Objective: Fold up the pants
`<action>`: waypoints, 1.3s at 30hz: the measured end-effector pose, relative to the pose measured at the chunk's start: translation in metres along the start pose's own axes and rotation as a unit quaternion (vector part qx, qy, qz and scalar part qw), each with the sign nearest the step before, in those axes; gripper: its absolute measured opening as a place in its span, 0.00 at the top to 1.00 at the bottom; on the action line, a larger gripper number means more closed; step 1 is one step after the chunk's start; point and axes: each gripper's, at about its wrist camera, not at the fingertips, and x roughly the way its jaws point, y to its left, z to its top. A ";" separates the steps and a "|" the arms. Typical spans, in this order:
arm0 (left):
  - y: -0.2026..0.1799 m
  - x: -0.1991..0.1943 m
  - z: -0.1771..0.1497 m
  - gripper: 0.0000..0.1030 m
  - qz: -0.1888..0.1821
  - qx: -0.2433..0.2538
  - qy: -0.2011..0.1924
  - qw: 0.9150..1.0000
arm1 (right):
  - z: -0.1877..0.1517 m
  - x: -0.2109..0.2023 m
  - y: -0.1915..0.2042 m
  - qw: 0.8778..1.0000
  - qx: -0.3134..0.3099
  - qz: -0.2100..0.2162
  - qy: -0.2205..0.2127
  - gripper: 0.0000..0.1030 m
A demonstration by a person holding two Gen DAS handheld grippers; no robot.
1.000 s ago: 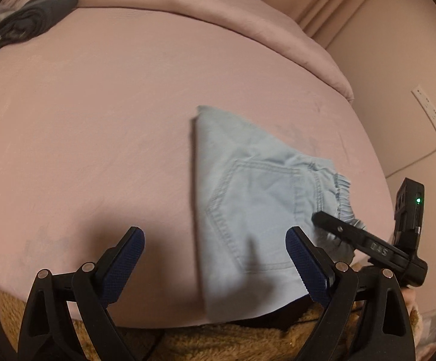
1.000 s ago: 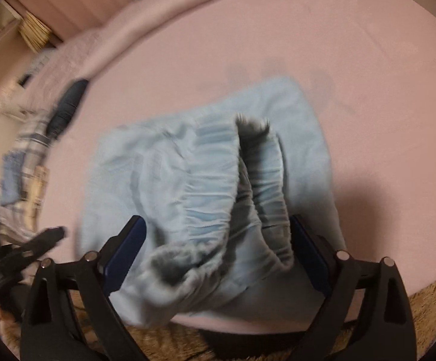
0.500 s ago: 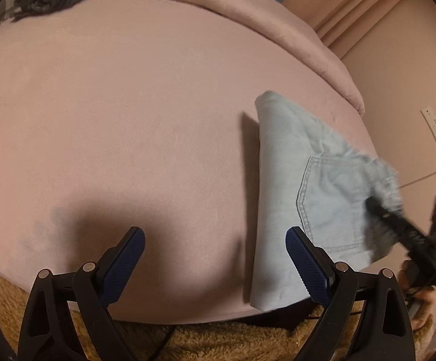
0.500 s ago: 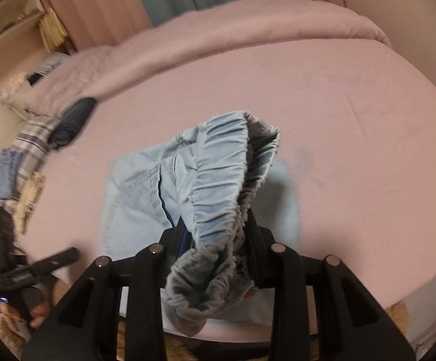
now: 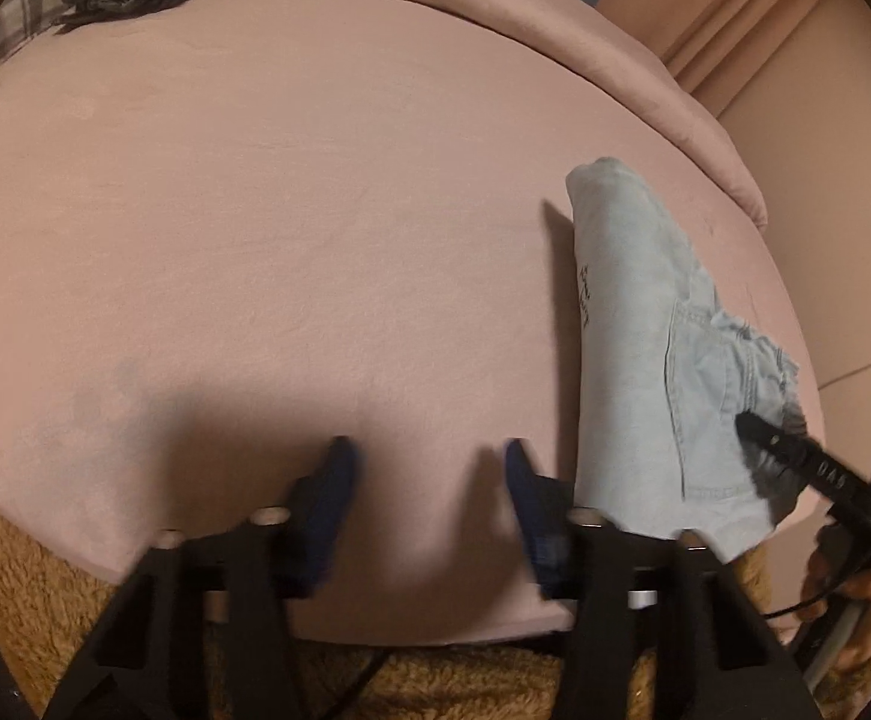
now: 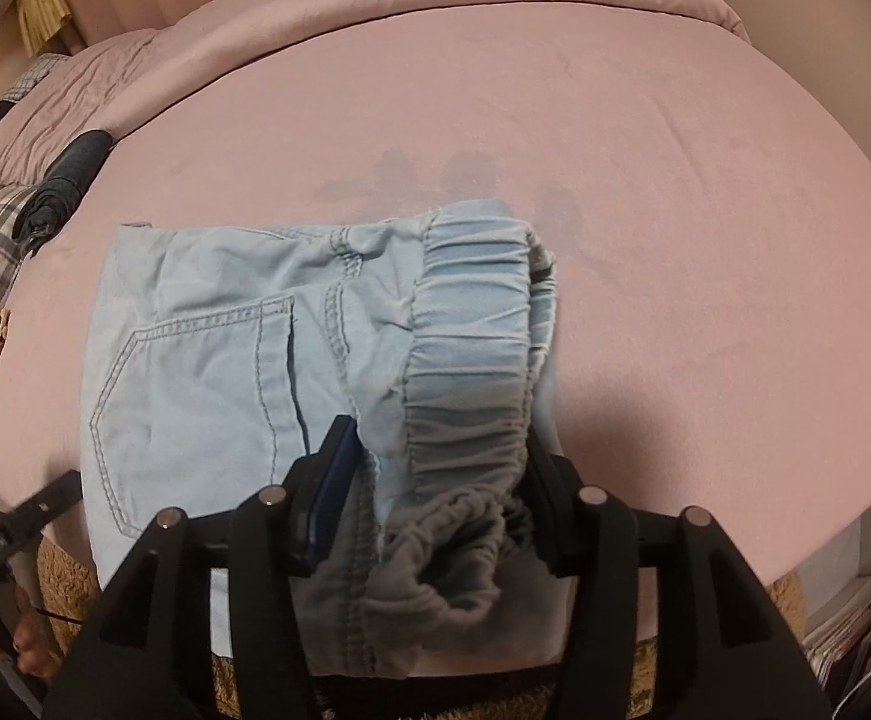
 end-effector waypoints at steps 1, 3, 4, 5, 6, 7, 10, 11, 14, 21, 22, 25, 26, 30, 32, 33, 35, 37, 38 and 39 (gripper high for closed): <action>0.002 0.000 -0.001 0.70 -0.004 0.000 0.002 1.000 | 0.002 -0.003 0.000 1.000 -0.004 -0.009 -0.003 0.45; 0.004 -0.001 -0.002 0.78 -0.012 -0.004 0.005 1.000 | 0.006 -0.011 0.010 0.999 -0.020 -0.032 -0.017 0.44; 0.006 -0.001 -0.002 0.79 -0.018 -0.010 0.008 1.000 | 0.008 -0.016 0.015 0.998 -0.028 -0.043 -0.027 0.42; 0.008 -0.002 -0.002 0.80 -0.025 -0.015 0.011 1.000 | 0.012 -0.021 0.018 0.997 -0.036 -0.051 -0.037 0.41; 0.010 -0.003 -0.001 0.80 -0.032 -0.021 0.014 0.999 | 0.017 -0.026 0.021 0.997 -0.040 -0.055 -0.045 0.38; 0.012 -0.005 -0.001 0.80 -0.038 -0.026 0.016 0.999 | 0.022 -0.032 0.024 0.996 -0.044 -0.060 -0.056 0.36; 0.020 -0.023 0.004 0.81 -0.052 -0.056 -0.015 0.997 | 0.027 -0.050 0.027 0.991 -0.048 -0.082 -0.095 0.36; 0.020 -0.030 0.008 0.81 -0.060 -0.056 -0.026 0.996 | 0.029 -0.055 0.028 0.990 -0.050 -0.083 -0.107 0.36; 0.013 -0.037 0.011 0.81 -0.068 -0.033 -0.037 0.996 | 0.030 -0.060 0.030 0.991 -0.049 -0.044 -0.114 0.36; -0.015 -0.001 -0.007 0.81 -0.082 0.019 0.032 0.996 | 0.024 -0.029 0.051 0.996 -0.062 0.002 -0.069 0.40; -0.015 0.003 -0.013 0.81 -0.075 0.023 0.049 0.996 | 0.021 -0.023 0.053 0.996 -0.063 0.010 -0.056 0.40; -0.016 0.009 -0.021 0.81 -0.058 0.027 0.052 0.997 | 0.007 -0.014 0.052 0.997 -0.067 0.010 -0.035 0.39; -0.016 0.009 -0.021 0.81 -0.059 0.026 0.055 0.996 | 0.000 -0.015 0.055 0.997 -0.070 0.007 -0.033 0.39; -0.014 0.009 -0.021 0.81 -0.066 0.019 0.068 0.995 | -0.005 -0.015 0.057 0.996 -0.078 0.008 -0.031 0.38; -0.014 0.009 -0.026 0.81 -0.061 0.026 0.072 0.995 | -0.003 -0.015 0.055 0.997 -0.074 0.012 -0.031 0.39; -0.015 0.008 -0.028 0.81 -0.060 0.029 0.073 0.995 | -0.005 -0.015 0.053 0.997 -0.070 0.013 -0.029 0.39; -0.014 0.008 -0.028 0.81 -0.061 0.025 0.075 0.995 | -0.008 -0.011 0.050 0.998 -0.063 0.014 -0.024 0.39; -0.014 0.008 -0.027 0.81 -0.064 0.022 0.080 0.994 | -0.011 -0.008 0.046 0.998 -0.062 0.016 -0.022 0.39; -0.013 0.007 -0.026 0.81 -0.067 0.020 0.083 0.994 | -0.012 -0.007 0.046 0.998 -0.063 0.016 -0.022 0.39; -0.012 0.005 -0.022 0.81 -0.070 0.013 0.088 0.994 | -0.013 -0.007 0.046 0.998 -0.065 0.015 -0.022 0.39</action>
